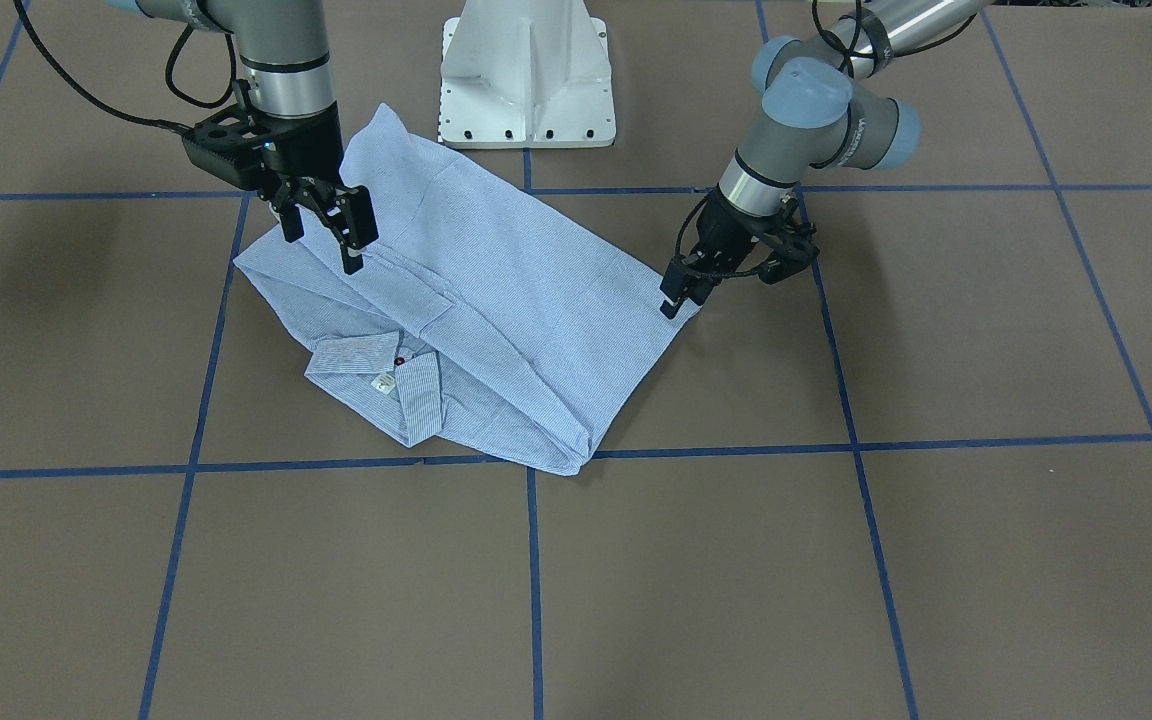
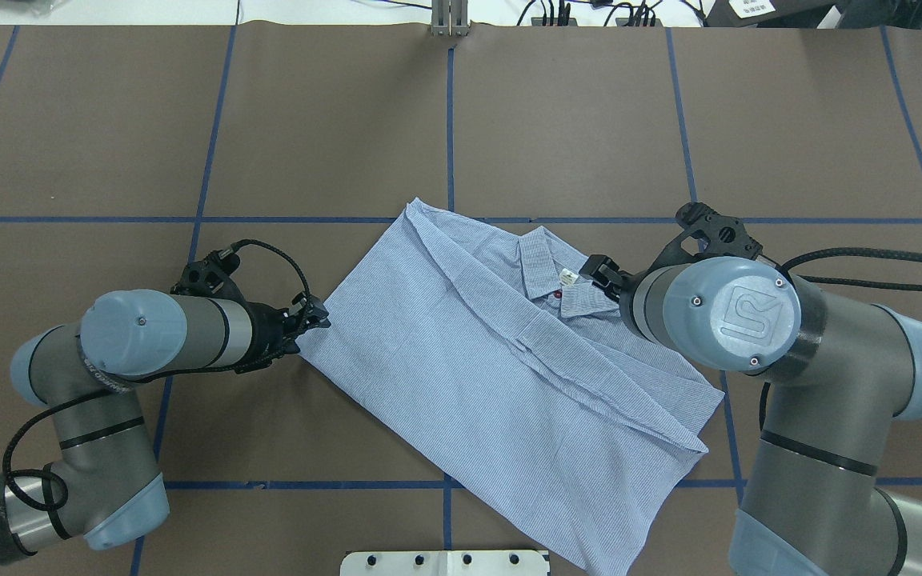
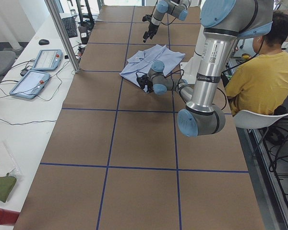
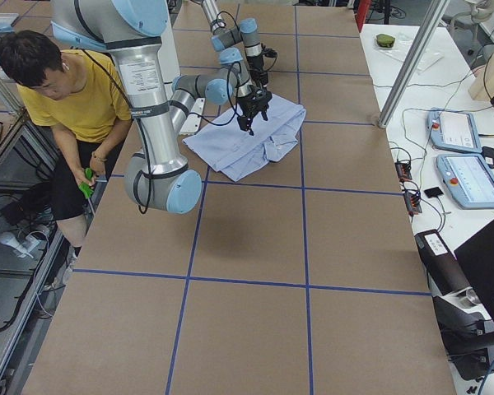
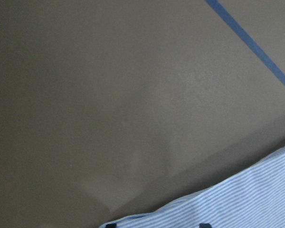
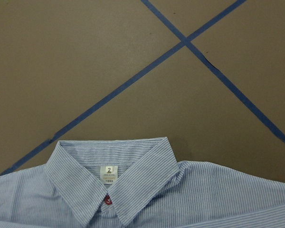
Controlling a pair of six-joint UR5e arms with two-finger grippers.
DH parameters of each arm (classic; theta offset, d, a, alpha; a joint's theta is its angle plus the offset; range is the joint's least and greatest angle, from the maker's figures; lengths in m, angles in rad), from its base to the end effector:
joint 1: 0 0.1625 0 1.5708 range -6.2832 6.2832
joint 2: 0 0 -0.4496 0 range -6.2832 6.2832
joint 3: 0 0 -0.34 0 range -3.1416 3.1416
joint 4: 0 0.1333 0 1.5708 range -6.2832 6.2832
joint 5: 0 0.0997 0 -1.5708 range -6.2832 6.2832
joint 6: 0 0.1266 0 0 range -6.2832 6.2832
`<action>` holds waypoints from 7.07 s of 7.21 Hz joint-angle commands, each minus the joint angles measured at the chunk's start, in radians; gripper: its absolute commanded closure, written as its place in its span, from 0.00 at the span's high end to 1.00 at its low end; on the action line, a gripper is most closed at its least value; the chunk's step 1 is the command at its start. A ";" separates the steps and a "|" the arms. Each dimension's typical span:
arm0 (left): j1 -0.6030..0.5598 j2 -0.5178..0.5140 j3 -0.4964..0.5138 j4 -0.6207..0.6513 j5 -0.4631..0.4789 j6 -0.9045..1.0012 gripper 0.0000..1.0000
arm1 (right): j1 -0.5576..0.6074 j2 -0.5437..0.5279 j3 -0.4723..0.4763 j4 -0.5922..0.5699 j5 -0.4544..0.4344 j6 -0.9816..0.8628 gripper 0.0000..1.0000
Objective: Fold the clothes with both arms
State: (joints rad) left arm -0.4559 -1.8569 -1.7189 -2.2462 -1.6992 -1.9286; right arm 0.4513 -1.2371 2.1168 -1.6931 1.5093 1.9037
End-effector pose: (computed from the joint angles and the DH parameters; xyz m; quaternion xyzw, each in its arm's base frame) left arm 0.4801 -0.3658 0.4174 -0.0287 0.5277 -0.3046 0.7924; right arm -0.4093 -0.3552 0.3486 0.0504 -0.3672 0.3654 0.8539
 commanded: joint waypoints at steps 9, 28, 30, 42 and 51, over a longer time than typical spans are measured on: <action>0.028 -0.010 -0.048 0.140 -0.002 -0.085 0.57 | 0.001 0.001 -0.103 0.078 -0.001 0.006 1.00; -0.519 -0.227 0.253 0.003 -0.281 0.561 0.45 | -0.167 0.131 -0.248 0.375 -0.083 -0.137 1.00; -0.537 -0.135 0.112 0.088 -0.316 0.625 0.45 | -0.253 0.180 -0.253 0.167 -0.150 -0.397 1.00; -0.526 -0.130 0.102 0.094 -0.312 0.617 0.49 | -0.254 0.242 -0.296 -0.086 -0.027 -0.911 1.00; -0.526 -0.125 0.116 0.083 -0.310 0.622 0.50 | -0.145 0.030 -0.135 -0.088 0.032 -0.893 1.00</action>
State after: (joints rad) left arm -0.9818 -1.9847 -1.6031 -2.1629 -2.0101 -1.3069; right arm 0.3050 -1.2062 1.9650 -1.7798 1.5426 0.9969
